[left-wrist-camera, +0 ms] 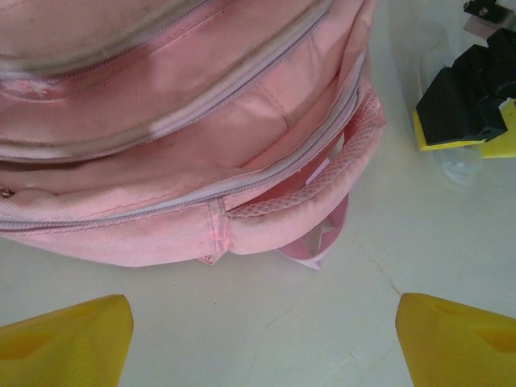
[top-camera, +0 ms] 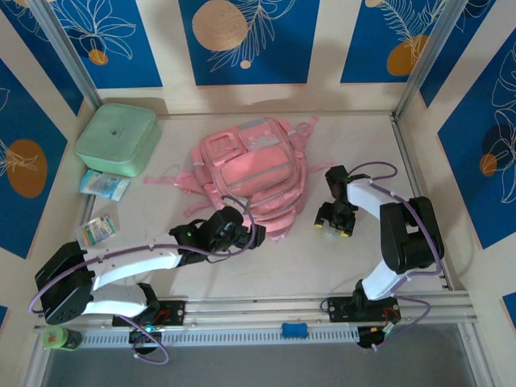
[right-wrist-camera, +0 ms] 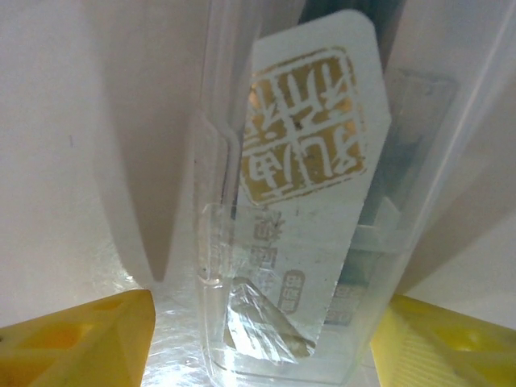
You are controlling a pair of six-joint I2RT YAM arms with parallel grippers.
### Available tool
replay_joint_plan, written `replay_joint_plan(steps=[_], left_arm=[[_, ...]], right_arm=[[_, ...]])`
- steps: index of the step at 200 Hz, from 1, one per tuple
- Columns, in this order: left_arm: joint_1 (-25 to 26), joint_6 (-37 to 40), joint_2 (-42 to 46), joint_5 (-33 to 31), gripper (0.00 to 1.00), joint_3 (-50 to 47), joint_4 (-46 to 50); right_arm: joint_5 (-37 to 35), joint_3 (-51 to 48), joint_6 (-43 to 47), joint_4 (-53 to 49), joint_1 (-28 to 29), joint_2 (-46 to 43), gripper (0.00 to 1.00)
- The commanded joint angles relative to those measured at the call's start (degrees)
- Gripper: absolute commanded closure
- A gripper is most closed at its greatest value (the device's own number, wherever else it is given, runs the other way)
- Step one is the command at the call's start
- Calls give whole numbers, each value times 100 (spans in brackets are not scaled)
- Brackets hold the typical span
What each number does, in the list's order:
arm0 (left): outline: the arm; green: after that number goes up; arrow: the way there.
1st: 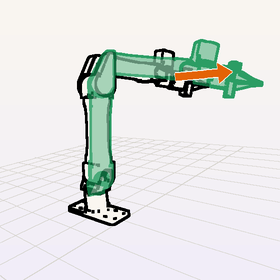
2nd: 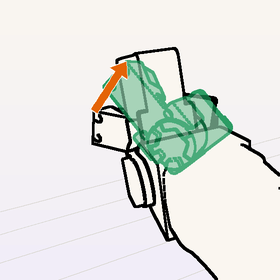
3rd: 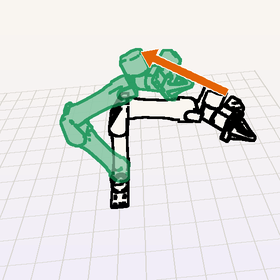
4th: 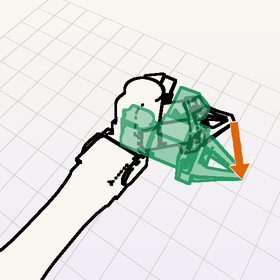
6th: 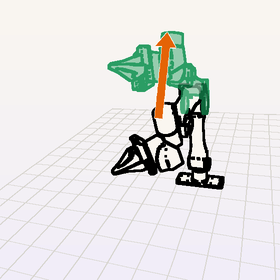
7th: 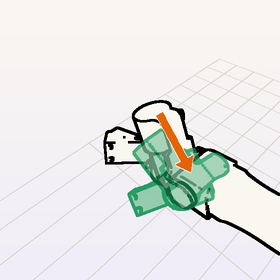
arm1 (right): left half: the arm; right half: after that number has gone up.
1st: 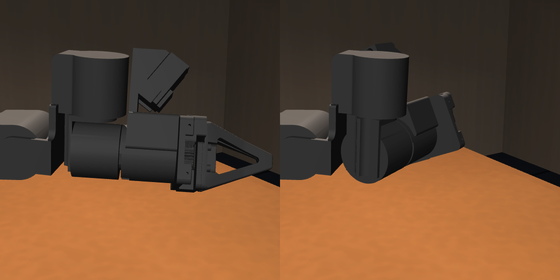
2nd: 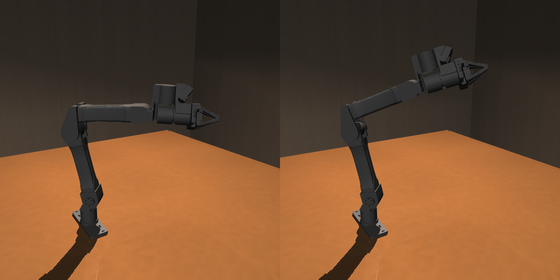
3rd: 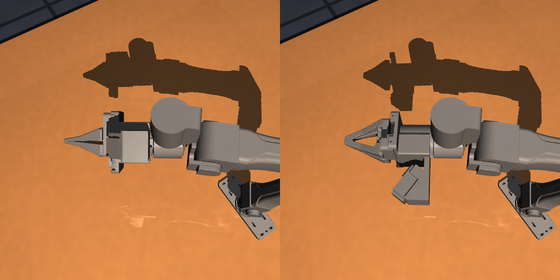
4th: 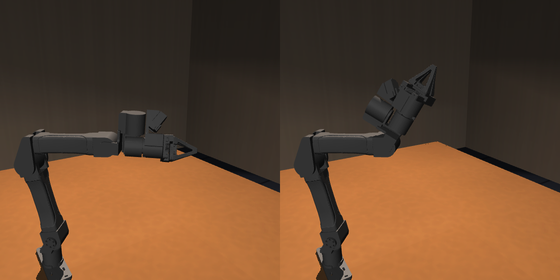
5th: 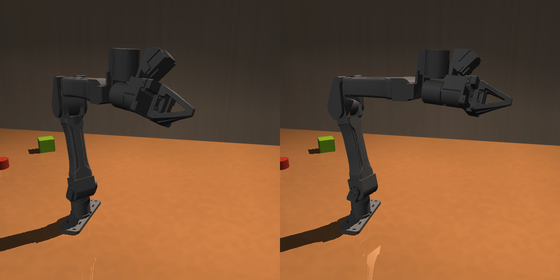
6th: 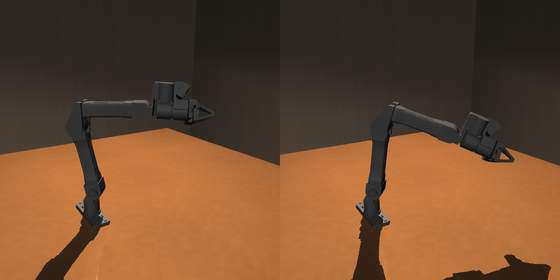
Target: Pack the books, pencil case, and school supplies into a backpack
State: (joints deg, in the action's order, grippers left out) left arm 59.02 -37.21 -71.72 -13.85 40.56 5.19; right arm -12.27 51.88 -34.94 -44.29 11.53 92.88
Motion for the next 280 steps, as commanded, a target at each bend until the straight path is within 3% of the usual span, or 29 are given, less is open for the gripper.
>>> replay_joint_plan(steps=[1,50,98,136,189,244,280], left_arm=[[30,-35,45,-103,15,-35,-3],[25,87,109,-204,14,-25,53],[6,645,220,-768,9,304,571],[-145,1565,124,-1075,6,746,938],[-874,3346,-879,-772,10,1940,1534],[-1181,5107,-1970,-472,15,2750,1513],[-1358,5376,-2419,-517,17,2969,1032]], right_arm=[[89,87,-22,-2,-79,121,35],[162,86,94,-3,-55,-65,48],[199,86,259,-88,-28,-263,55],[309,153,290,-328,137,-737,55],[465,461,220,-813,678,-1317,55],[622,637,206,-1025,1168,-1540,56],[739,639,240,-994,1178,-1564,56]])
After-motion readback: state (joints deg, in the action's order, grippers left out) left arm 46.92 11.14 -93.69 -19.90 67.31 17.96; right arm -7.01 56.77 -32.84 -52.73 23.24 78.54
